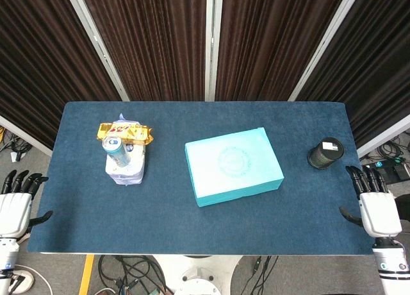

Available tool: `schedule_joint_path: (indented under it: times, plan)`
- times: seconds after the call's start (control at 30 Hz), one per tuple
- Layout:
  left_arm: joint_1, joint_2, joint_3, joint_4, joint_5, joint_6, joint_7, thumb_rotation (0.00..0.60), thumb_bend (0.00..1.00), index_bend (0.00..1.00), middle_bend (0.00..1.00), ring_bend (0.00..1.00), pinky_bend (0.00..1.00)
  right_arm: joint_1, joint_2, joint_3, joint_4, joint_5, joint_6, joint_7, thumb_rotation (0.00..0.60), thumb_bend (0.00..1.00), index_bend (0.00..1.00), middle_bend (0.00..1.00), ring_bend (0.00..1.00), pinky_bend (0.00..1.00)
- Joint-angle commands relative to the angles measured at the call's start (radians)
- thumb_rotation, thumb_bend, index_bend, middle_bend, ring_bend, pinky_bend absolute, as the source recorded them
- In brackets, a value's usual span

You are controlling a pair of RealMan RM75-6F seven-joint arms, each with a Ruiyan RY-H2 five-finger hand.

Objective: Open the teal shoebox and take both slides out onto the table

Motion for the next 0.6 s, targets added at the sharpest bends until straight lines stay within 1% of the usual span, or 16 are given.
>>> schedule_joint_path:
  times: [0.03,0.27,0.37,0.5,0.6]
  plan:
    - [-0.002,-0.005,0.001,0.004,-0.007,-0.008,0.0,0.6,0.0,0.23,0.18,0.09,0.05,0.004,0.0,0.001,-0.001,0.001,-0.005,0.0,0.6,0.06,0.06,0.1,0.0,0.05]
    - [0.005,-0.013,0.004,0.01,-0.008,-0.002,-0.005,0.6,0.0,0.23,0.18,0.09,0.05,0.014,0.007,0.001,-0.005,-0.005,-0.016,0.012,0.6,0.05,0.06,0.1,0.0,0.05]
    - [0.009,-0.014,0.006,0.01,-0.005,0.005,-0.008,0.6,0.0,0.23,0.18,0.09,0.05,0.033,0.016,0.003,0.0,-0.012,-0.038,0.021,0.6,0.05,0.06,0.1,0.0,0.05]
    - [0.013,-0.013,0.008,0.012,0.0,0.012,-0.013,0.6,0.0,0.23,0.18,0.09,0.05,0.096,0.023,0.022,0.03,-0.016,-0.117,0.037,0.6,0.06,0.06,0.1,0.0,0.05]
    - [0.018,-0.011,0.009,0.009,0.004,0.019,-0.015,0.6,0.0,0.23,0.18,0.09,0.05,0.172,0.006,0.044,0.073,-0.011,-0.208,0.042,0.6,0.06,0.06,0.1,0.0,0.05]
